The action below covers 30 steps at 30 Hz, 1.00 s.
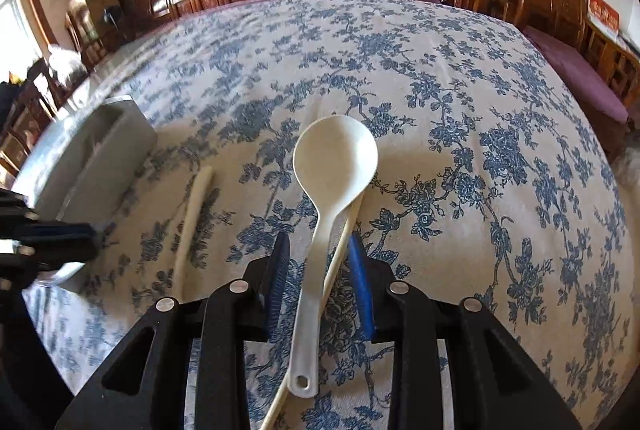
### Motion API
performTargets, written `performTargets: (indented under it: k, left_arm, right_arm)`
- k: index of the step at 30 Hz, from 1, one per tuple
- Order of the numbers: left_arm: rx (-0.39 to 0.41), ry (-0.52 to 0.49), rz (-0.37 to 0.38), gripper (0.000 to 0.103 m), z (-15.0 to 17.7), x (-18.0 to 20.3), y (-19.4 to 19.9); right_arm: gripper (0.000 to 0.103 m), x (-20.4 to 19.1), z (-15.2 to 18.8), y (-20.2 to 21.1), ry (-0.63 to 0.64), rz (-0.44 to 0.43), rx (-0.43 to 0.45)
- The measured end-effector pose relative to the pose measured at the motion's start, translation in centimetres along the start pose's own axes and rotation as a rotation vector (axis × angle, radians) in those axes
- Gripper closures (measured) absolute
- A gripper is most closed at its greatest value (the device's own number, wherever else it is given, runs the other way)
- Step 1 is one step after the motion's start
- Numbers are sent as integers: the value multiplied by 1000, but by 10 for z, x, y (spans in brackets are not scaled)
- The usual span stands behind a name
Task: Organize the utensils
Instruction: 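Grasp the smiley-face metal spoon with the left gripper while the right gripper lifts the white spoon, then lower the smiley-face spoon into the tray and open the left gripper while the right gripper holds the white spoon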
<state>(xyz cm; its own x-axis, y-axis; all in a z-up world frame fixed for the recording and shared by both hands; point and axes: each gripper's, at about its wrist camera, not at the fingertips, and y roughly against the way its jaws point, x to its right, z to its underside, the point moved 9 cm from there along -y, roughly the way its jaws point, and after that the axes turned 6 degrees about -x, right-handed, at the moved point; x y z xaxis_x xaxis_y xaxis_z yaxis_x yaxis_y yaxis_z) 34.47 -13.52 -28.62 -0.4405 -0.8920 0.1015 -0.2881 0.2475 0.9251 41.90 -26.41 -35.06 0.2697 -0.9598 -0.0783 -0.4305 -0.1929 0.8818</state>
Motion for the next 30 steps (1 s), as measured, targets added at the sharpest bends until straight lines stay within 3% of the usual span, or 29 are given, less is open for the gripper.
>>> performTargets:
  k: [2, 4, 7, 20, 30]
  left_arm:
    - [10, 14, 2, 98, 2, -2, 6]
    - [21, 30, 7, 98, 5, -3, 13]
    - [40, 58, 16, 98, 9, -6, 23]
    - [126, 110, -6, 98, 15, -35, 73]
    - [163, 128, -21, 98, 24, -61, 95]
  right_arm:
    - [73, -2, 1, -2, 21, 18, -11]
    - [86, -1, 1, -3, 33, 41, -16]
    - [92, -1, 4, -1, 43, 52, -24]
    - [92, 1, 3, 49, -8, 26, 48]
    - [92, -25, 6, 96, 16, 43, 102]
